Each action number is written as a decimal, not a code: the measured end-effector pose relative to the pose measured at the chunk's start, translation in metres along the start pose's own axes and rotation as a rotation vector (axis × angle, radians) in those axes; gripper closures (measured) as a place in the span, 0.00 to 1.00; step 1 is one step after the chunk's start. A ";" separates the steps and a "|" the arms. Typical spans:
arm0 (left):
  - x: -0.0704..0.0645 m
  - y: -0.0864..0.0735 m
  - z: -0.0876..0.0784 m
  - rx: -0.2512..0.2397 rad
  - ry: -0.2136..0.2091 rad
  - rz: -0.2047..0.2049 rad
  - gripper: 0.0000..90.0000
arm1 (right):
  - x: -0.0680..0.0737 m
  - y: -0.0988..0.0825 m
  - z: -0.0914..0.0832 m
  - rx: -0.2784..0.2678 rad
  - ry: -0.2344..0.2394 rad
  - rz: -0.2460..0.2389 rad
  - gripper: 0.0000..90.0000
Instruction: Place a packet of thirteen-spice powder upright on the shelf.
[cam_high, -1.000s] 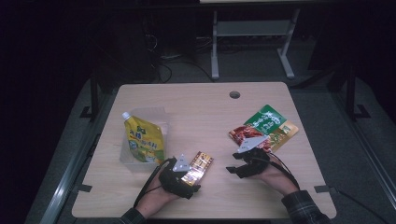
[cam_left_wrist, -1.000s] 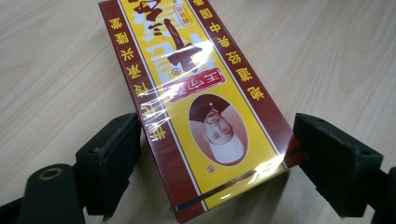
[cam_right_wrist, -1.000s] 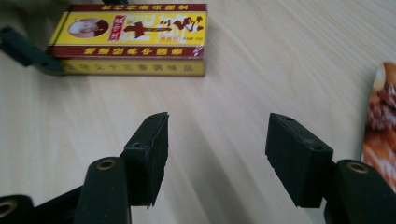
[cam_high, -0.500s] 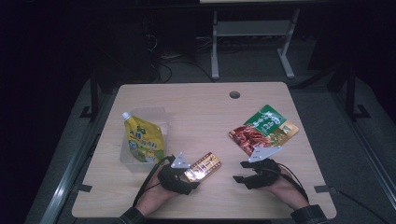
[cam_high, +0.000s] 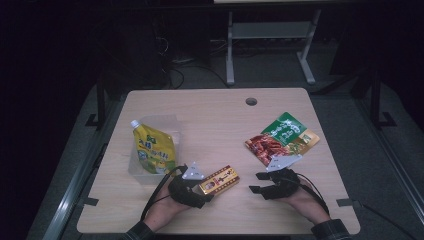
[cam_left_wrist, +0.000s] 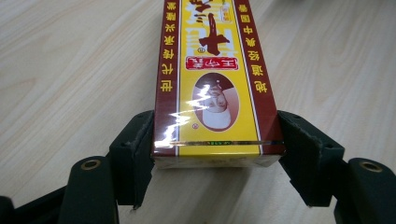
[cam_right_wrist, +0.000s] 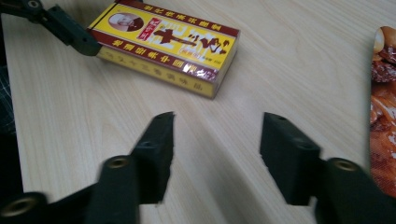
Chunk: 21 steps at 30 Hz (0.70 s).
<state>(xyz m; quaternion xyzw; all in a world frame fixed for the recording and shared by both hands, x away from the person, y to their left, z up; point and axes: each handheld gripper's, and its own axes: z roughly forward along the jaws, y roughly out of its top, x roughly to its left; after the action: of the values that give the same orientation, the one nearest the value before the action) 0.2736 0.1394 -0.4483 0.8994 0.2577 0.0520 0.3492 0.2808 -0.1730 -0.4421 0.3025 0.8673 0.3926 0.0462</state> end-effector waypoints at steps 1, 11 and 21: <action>-0.001 0.000 -0.001 -0.002 -0.002 0.001 0.36 | -0.001 0.001 0.000 -0.005 0.012 0.006 0.63; -0.006 0.005 -0.012 -0.032 -0.048 0.072 0.36 | 0.003 0.011 0.008 -0.030 0.019 -0.003 0.99; -0.016 0.009 -0.014 -0.060 -0.087 0.089 0.36 | 0.009 0.016 0.015 -0.032 0.028 -0.038 1.00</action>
<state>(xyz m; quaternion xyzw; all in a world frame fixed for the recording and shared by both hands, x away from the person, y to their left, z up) 0.2600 0.1343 -0.4307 0.9005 0.2004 0.0363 0.3842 0.2856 -0.1499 -0.4392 0.2795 0.8672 0.4095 0.0464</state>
